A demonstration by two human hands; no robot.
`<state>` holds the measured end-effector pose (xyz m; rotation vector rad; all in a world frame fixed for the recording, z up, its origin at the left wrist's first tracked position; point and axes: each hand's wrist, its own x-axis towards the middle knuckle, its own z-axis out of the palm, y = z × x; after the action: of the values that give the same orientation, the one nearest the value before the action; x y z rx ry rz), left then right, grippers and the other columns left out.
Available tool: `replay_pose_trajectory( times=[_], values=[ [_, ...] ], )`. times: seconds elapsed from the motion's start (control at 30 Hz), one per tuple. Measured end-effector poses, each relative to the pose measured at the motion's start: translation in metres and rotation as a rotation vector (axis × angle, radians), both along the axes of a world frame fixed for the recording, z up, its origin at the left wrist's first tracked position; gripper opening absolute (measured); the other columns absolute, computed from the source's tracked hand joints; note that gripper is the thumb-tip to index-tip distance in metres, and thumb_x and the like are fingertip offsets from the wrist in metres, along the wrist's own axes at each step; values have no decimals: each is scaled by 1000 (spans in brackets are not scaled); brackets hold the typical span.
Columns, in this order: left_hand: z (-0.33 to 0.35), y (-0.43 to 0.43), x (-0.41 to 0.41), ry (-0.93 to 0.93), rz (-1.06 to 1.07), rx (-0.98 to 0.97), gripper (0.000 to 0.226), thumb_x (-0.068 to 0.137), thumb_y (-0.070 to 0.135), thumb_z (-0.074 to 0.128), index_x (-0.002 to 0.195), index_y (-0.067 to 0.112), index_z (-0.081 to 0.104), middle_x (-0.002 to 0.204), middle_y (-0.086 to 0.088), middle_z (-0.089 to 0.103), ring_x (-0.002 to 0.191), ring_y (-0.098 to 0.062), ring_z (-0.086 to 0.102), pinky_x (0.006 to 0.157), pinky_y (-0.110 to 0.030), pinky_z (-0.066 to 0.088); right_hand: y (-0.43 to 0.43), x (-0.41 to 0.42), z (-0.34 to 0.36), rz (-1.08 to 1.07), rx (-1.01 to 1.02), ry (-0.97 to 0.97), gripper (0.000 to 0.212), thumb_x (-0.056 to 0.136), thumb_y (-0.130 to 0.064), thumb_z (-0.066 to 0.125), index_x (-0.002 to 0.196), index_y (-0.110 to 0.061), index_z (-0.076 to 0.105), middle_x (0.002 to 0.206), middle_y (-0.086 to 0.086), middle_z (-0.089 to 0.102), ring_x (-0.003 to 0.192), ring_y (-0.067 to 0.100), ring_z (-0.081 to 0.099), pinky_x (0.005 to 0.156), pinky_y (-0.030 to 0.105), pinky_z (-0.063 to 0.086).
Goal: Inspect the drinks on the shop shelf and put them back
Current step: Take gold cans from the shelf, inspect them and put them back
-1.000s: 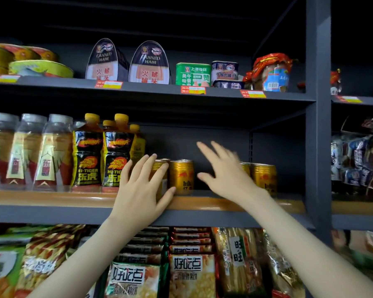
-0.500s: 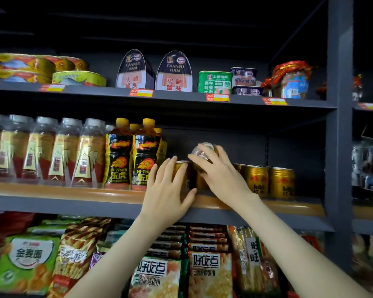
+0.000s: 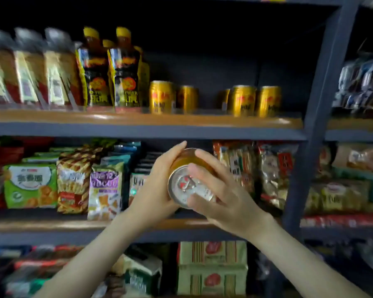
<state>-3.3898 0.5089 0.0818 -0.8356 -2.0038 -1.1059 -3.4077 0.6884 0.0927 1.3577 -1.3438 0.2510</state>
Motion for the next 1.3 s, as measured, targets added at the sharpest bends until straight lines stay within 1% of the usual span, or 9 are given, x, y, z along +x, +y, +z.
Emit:
replay_pose_trajectory(
  times=[0.1,0.17,0.33,0.63,0.8,0.97,1.03,1.1,1.3],
  values=[
    [-52,-4,16,-7,28,-201,76,80,56,67,140,33,27,146,5,36,138,-2,33,111,-22,32,7,15,-66,35,55,-302,92,92,-3,57,152,-35,-3,159,2,9,147,22,16,114,38,32],
    [-87,-8,25,-125,66,-349,79,77,43,75,138,32,24,144,6,36,136,-4,37,107,-21,36,14,26,-104,1,86,-651,84,86,-20,65,148,-36,10,153,0,20,144,9,19,114,22,26],
    [-157,-7,53,-507,120,-409,76,67,41,79,122,39,28,118,3,55,103,-19,61,77,-32,53,21,59,-162,70,-88,-1451,70,69,-44,78,122,-57,34,121,-36,40,117,-2,50,88,20,51],
    [-166,10,77,-497,100,-27,82,69,56,76,130,58,23,128,34,41,120,9,47,90,-7,40,10,62,-176,812,-808,-2342,112,32,-37,99,129,-8,50,106,14,70,96,28,69,72,39,60],
    [-161,14,68,-468,33,52,74,77,38,74,137,47,31,134,28,44,128,-1,46,100,-19,42,6,54,-173,1048,-858,-2520,84,37,-33,99,110,-3,69,117,22,66,99,34,69,69,42,60],
    [-160,19,66,-635,-34,150,71,67,37,80,129,35,44,124,28,56,119,1,54,94,-13,42,6,47,-179,906,-593,-2681,65,66,-51,80,116,-11,69,123,17,65,102,30,68,72,44,60],
    [-160,18,66,-660,31,156,67,62,45,80,121,39,50,116,25,62,111,0,59,90,-15,45,11,39,-182,603,-507,-2569,54,79,-49,56,123,-18,61,127,10,64,111,25,65,84,43,57],
    [-162,17,67,-691,99,107,63,58,53,79,114,42,53,107,23,66,102,2,62,85,-14,47,17,31,-182,316,-389,-2292,55,77,-52,58,126,-26,56,130,-2,61,124,19,55,95,35,50],
    [-159,22,70,-844,226,165,44,64,51,81,99,34,61,90,19,69,84,8,65,69,-11,50,30,53,-179,234,77,-2041,83,67,-61,76,136,-55,28,137,-29,45,128,-3,45,100,22,44]
  ],
)
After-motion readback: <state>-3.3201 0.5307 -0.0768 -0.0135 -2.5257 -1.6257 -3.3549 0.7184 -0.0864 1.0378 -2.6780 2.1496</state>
